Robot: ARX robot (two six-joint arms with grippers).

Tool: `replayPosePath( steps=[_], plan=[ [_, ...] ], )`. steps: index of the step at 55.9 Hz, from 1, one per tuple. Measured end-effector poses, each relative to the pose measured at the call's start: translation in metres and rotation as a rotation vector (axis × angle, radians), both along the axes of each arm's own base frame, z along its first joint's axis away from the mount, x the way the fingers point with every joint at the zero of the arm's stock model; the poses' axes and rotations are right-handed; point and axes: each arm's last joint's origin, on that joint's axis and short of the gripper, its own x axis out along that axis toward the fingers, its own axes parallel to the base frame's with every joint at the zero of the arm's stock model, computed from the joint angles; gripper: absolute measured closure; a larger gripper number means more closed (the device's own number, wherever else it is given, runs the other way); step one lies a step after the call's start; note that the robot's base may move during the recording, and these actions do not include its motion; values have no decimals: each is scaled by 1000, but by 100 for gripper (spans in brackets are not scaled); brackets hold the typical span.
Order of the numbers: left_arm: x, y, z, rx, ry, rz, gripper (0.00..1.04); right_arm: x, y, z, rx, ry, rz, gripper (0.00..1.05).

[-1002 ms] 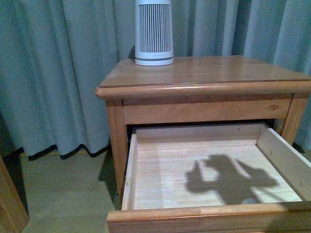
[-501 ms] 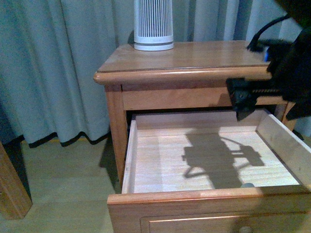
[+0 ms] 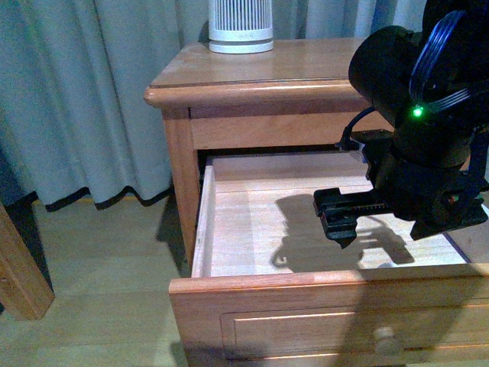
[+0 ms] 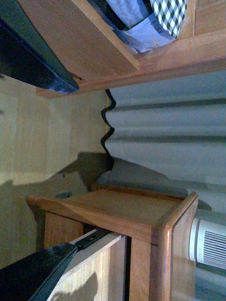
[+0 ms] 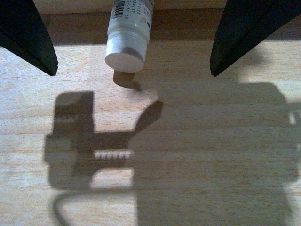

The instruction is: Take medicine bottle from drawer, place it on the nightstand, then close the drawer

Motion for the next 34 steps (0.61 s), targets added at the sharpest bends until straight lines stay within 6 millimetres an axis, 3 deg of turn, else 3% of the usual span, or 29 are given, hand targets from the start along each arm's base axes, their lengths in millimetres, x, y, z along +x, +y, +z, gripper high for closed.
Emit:
replayPosePath(
  steps=[19, 34],
  plan=[
    [0, 0, 0, 0, 0, 0, 6, -6, -1, -15, 43, 50, -8, 7],
    [0, 0, 0, 0, 0, 0, 6, -10, -14, -26, 67, 76, -42, 7]
  ],
)
